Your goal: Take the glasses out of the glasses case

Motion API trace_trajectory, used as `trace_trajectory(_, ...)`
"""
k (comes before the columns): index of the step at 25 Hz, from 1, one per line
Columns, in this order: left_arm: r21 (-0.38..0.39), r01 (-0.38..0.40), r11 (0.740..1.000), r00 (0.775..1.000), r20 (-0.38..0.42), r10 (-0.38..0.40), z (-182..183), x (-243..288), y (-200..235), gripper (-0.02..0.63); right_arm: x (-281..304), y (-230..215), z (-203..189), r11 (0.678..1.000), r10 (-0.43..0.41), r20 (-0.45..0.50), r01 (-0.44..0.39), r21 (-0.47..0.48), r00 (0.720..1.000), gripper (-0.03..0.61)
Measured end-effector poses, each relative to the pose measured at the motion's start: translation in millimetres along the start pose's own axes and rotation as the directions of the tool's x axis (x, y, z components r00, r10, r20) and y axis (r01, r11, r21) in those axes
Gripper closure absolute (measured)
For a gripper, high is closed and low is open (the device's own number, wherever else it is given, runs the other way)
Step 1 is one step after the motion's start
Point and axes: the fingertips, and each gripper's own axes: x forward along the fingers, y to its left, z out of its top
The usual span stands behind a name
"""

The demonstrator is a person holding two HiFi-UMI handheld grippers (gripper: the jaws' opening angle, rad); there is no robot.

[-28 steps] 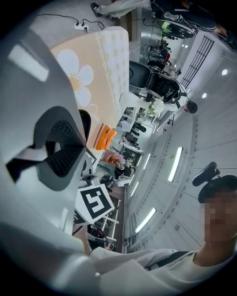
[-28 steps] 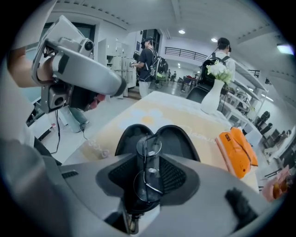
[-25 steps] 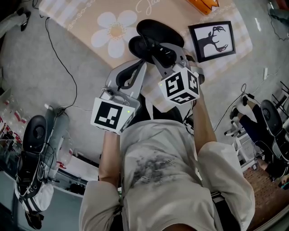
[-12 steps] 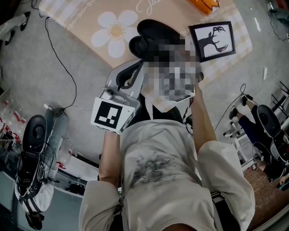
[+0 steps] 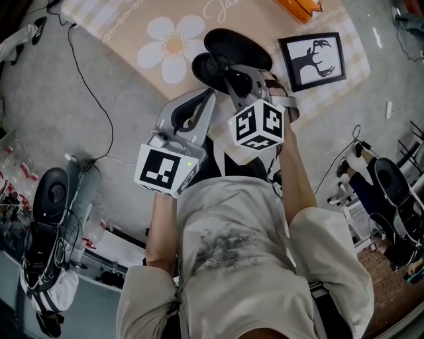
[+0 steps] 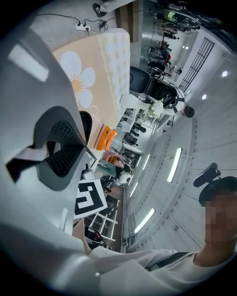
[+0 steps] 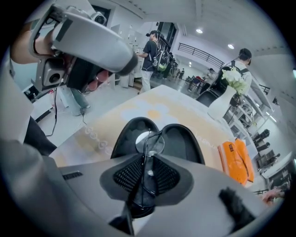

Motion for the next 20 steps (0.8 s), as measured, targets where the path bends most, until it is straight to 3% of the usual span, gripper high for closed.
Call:
trace_trajectory(12,-0.004,-0.011,1.0,1.0,0.005,0.011,-5,-9,-1,0.609,-1,2,-2,0.998,-0.029,-0.005,0.029,0.052,1.0,0.5)
trace_trajectory(20,-0.004,-0.014,1.0,1.0,0.007,0.014,-5,-13,-1,0.609,-7,-4,1,0.989,-0.04,0.039,0.034,0.144,0.998,0.505)
